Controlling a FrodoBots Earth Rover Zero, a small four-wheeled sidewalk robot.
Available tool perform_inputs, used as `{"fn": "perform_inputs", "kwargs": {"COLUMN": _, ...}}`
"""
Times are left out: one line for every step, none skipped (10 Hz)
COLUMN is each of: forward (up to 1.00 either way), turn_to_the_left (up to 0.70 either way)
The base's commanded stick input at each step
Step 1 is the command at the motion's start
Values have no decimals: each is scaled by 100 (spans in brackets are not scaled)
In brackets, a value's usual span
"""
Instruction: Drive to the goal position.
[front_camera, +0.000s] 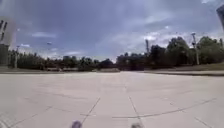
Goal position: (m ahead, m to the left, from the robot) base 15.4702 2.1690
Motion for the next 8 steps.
{"fn": "perform_inputs", "kwargs": {"forward": 70, "turn_to_the_left": 3}}
{"fn": "perform_inputs", "kwargs": {"forward": 70, "turn_to_the_left": 2}}
{"fn": "perform_inputs", "kwargs": {"forward": 70, "turn_to_the_left": 3}}
{"fn": "perform_inputs", "kwargs": {"forward": 70, "turn_to_the_left": 3}}
{"fn": "perform_inputs", "kwargs": {"forward": 70, "turn_to_the_left": 2}}
{"fn": "perform_inputs", "kwargs": {"forward": 70, "turn_to_the_left": 2}}
{"fn": "perform_inputs", "kwargs": {"forward": 70, "turn_to_the_left": 2}}
{"fn": "perform_inputs", "kwargs": {"forward": 70, "turn_to_the_left": 3}}
